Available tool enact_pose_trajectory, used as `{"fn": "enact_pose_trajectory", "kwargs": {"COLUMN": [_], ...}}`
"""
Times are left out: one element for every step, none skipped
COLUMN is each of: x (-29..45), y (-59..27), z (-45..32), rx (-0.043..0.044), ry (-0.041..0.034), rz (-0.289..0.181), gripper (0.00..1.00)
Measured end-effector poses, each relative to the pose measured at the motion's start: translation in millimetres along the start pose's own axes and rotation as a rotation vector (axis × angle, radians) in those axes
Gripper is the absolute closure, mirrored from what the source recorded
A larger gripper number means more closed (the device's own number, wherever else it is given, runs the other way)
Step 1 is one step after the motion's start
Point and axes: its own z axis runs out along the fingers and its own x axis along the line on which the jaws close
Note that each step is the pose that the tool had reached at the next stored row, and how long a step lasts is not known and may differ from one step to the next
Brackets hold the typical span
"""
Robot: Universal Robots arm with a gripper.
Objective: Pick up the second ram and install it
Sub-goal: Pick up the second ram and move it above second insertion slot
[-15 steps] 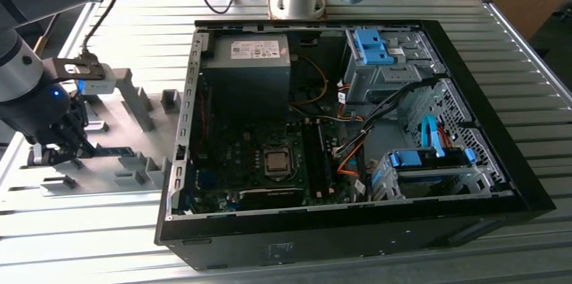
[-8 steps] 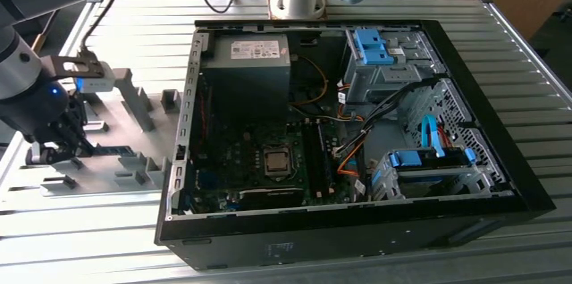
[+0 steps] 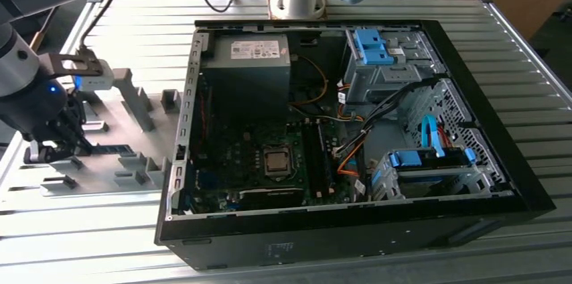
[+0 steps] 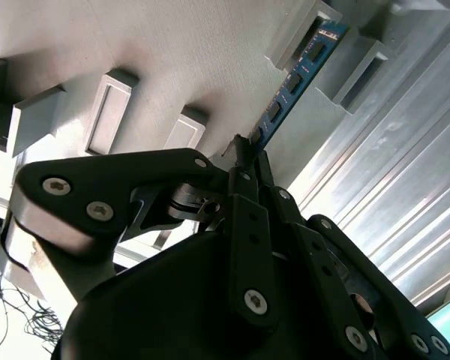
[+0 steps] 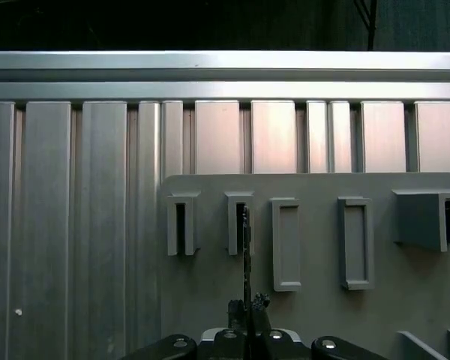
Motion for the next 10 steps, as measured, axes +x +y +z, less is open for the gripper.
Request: {"fn": "enact_pose_trajectory", "kwargs": {"x": [0.0,0.0,0.0,0.0,-0.1,-0.1,-0.1,-0.1,-0.1,-0.1], "y": [0.0,0.0,0.0,0.0,0.0,0.0,0.0,0.1,0.0,0.0], "z": [-0.6,-1.1,-1.5,-1.9,-2.0,-2.0,-2.1,-2.4,-2.4,-2.6], "rx": [-0.0002,-0.0002,-0.0001,0.0,0.0001,0.0002,0.0001,-0.0001,0.0,0.0], "ry": [0.0001,0.0001,0.0001,0.0,-0.0001,-0.0001,-0.0001,0.0001,0.0,0.0], "rz": [0.0,0.0,0.0,0.0,0.0,0.0,0.0,0.0,0.0,0.0], "gripper": [0.86,0.86,0.86,0.86,0.86,0.86,0.86,0.86,0.86,0.86]}}
